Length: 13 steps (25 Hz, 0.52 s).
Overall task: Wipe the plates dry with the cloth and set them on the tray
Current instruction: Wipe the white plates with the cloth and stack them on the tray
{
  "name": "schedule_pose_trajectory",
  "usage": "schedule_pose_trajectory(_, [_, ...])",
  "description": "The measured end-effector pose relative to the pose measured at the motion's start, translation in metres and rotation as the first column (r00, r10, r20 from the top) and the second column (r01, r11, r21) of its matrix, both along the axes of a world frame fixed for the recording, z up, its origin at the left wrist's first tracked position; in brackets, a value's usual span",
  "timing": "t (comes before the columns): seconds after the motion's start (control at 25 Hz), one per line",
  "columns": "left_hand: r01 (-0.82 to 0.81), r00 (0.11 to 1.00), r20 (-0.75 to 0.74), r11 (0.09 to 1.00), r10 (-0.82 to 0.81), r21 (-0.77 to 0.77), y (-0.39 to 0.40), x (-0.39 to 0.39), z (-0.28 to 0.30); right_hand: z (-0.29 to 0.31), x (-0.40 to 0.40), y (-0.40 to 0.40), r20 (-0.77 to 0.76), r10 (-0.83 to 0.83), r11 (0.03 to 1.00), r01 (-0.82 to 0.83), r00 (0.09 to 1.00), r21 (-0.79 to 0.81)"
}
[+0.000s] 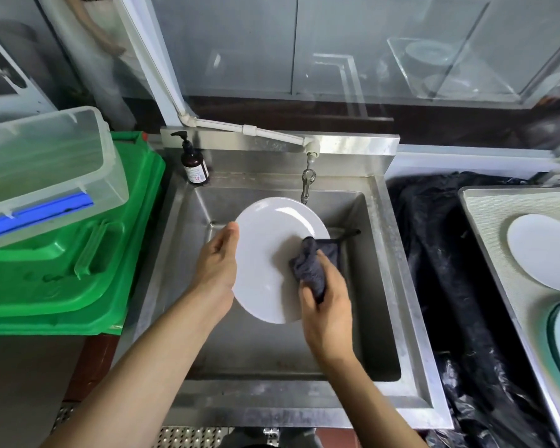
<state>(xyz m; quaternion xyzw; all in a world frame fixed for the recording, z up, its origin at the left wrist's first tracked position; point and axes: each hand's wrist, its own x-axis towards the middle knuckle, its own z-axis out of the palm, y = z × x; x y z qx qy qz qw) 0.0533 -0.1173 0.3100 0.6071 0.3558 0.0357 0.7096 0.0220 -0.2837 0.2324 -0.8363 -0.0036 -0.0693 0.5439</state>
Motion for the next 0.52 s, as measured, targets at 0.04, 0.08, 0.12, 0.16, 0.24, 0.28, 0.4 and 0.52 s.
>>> schedule_pose_trajectory(0.04, [0.019, 1.0, -0.001, 1.0, -0.019, 0.005, -0.002, -0.003, 0.001, 0.001, 0.009, -0.003, -0.026, -0.059, 0.998, 0.059, 0.998, -0.001])
schedule_pose_trajectory(0.08, [0.034, 0.999, 0.001, 0.999, -0.034, 0.005, -0.004, -0.005, 0.001, 0.004, 0.019, -0.005, -0.033, -0.092, 0.996, 0.092, 0.995, 0.001])
schedule_pose_trajectory(0.12, [0.045, 0.999, 0.004, 0.999, -0.045, 0.002, -0.005, -0.006, 0.0, 0.009, 0.028, -0.004, -0.022, -0.103, 0.995, 0.104, 0.994, 0.01])
schedule_pose_trajectory(0.16, [0.05, 0.999, 0.013, 0.999, -0.05, -0.006, -0.007, -0.007, 0.0, 0.015, 0.037, -0.001, 0.003, -0.099, 0.995, 0.099, 0.995, 0.024])
schedule_pose_trajectory(0.24, [0.061, 0.997, 0.04, 0.998, -0.06, -0.021, -0.01, -0.008, 0.0, 0.029, 0.048, 0.008, 0.069, -0.033, 0.999, 0.03, 0.997, 0.043])
schedule_pose_trajectory(0.28, [0.074, 0.996, 0.052, 0.997, -0.073, -0.019, -0.012, -0.009, 0.001, 0.036, 0.05, 0.014, 0.115, 0.033, 0.999, -0.038, 0.993, 0.037])
schedule_pose_trajectory(0.4, [0.088, 0.992, 0.094, 0.996, -0.086, -0.024, -0.011, -0.007, 0.007, 0.048, 0.04, 0.031, 0.248, 0.288, 0.957, -0.289, 0.925, -0.033])
schedule_pose_trajectory(0.52, [0.027, 0.997, 0.076, 0.995, -0.019, -0.099, 0.0, -0.004, 0.013, 0.033, 0.004, 0.031, 0.27, 0.45, 0.893, -0.437, 0.851, -0.109])
